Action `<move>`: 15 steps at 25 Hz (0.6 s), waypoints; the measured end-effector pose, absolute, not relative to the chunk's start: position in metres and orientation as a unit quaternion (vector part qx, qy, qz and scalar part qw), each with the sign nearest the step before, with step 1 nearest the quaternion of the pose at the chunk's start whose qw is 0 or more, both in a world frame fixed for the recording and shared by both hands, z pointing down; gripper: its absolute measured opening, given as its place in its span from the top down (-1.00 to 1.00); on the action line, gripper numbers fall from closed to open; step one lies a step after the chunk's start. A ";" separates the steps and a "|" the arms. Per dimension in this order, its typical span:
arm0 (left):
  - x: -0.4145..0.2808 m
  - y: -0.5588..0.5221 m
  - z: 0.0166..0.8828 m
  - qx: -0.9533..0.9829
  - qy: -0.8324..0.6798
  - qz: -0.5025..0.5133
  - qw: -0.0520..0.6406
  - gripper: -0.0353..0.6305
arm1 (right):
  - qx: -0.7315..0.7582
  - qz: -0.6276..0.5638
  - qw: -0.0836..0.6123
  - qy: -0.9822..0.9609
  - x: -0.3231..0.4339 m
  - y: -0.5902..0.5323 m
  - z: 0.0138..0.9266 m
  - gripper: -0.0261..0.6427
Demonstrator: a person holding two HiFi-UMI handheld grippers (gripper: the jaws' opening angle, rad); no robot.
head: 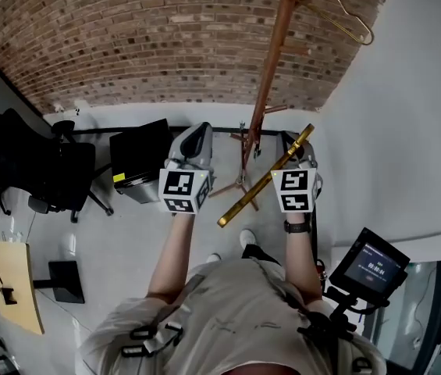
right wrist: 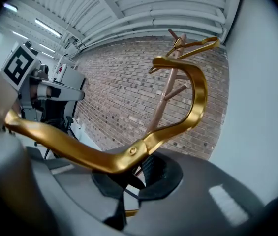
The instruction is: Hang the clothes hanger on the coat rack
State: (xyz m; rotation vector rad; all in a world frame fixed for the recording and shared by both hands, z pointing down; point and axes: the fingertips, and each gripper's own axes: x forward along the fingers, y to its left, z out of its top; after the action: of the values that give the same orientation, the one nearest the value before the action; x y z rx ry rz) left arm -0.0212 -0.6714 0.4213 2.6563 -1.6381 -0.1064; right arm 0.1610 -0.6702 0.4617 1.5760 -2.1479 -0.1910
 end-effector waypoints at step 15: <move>-0.031 -0.752 0.422 0.815 -0.579 -0.022 -0.003 0.89 | 0.570 -0.137 0.244 -0.772 0.176 -0.825 0.385 0.91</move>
State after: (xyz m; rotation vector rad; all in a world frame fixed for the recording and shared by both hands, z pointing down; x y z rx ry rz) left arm -0.0306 -0.7524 0.4220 2.5653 -1.8236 -0.0700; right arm 0.1761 -0.8250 0.3854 1.5562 -2.1094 -0.3748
